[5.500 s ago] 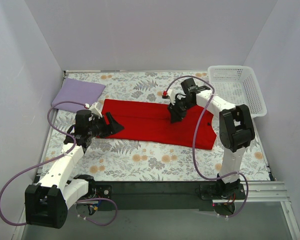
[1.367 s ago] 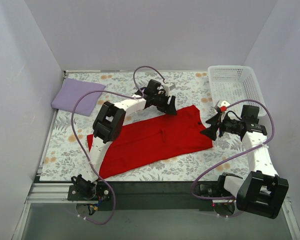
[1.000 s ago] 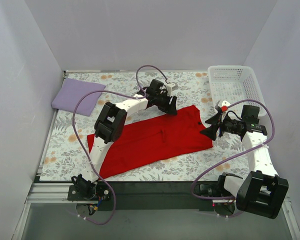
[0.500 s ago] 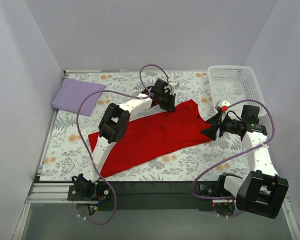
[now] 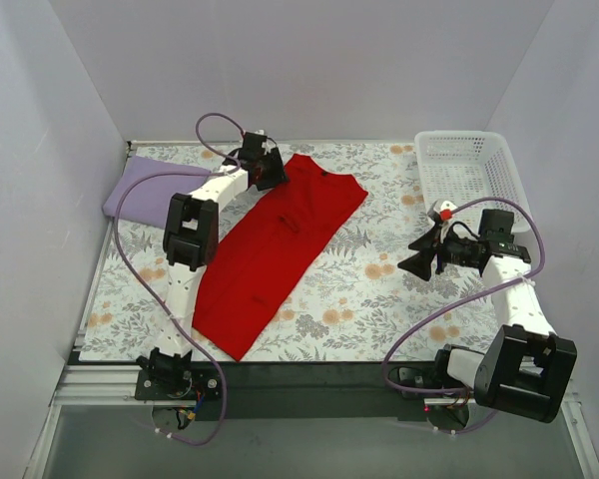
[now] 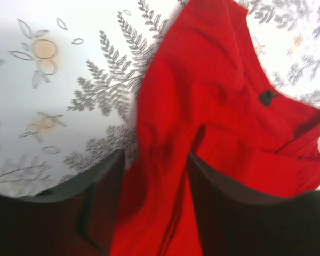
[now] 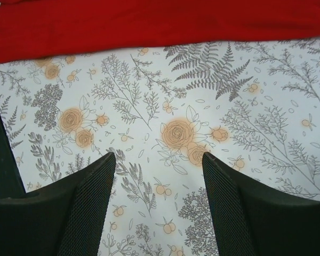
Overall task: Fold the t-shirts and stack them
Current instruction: Fold the tshirt
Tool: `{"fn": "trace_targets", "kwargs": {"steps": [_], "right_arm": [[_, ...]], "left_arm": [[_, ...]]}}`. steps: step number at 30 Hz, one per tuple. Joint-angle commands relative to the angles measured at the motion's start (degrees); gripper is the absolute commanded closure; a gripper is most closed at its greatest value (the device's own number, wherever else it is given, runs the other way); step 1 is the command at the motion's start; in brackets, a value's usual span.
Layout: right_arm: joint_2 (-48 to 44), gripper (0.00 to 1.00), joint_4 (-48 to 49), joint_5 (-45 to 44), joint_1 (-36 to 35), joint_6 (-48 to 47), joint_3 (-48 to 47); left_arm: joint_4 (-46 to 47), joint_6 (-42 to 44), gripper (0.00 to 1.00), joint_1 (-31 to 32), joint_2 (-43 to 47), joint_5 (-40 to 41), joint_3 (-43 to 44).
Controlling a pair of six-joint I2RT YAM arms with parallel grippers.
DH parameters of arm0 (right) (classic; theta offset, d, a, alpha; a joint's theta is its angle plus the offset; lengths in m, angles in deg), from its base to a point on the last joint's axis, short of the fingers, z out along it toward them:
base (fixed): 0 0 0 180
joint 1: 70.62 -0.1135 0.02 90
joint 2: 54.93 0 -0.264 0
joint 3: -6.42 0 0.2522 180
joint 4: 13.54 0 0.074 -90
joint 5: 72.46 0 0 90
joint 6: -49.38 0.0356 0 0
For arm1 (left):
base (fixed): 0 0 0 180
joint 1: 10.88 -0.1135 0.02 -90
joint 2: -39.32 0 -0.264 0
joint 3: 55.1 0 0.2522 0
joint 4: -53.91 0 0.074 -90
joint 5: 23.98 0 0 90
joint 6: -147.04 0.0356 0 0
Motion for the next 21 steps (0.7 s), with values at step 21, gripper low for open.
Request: {"fn": "trace_targets", "kwargs": {"steps": [21], "right_arm": [[17.02, 0.30, 17.65, -44.85, -76.50, -23.48, -7.98]], "left_arm": [[-3.25, -4.60, 0.12, -0.68, 102.64, 16.67, -73.57]]}}
